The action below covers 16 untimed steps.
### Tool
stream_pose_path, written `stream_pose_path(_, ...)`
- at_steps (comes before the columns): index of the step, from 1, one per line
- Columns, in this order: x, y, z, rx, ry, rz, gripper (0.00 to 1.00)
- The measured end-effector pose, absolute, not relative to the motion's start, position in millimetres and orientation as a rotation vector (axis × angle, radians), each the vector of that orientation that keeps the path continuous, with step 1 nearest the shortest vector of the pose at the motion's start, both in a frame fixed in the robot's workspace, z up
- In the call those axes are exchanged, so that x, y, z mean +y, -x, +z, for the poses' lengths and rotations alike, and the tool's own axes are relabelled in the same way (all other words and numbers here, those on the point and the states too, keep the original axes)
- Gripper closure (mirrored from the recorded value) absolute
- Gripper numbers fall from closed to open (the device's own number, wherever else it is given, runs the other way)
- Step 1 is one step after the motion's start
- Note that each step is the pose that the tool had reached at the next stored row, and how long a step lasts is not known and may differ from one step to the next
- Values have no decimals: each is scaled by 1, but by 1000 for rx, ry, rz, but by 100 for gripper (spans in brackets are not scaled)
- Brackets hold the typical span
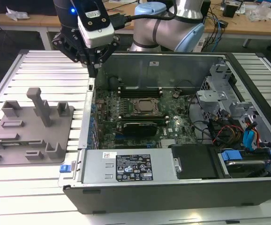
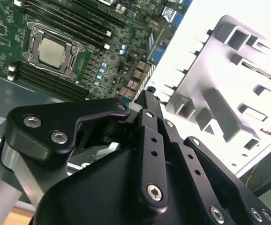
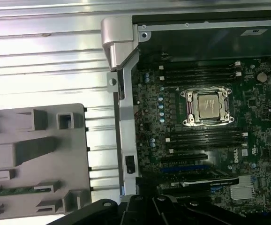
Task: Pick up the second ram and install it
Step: 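Reach for the second ram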
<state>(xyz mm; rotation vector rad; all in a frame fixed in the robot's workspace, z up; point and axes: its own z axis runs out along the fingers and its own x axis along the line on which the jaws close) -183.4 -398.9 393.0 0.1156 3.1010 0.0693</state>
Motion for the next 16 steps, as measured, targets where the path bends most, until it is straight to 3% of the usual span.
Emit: stream_pose_path(16,-399,225,393,3091,-115,70,92)
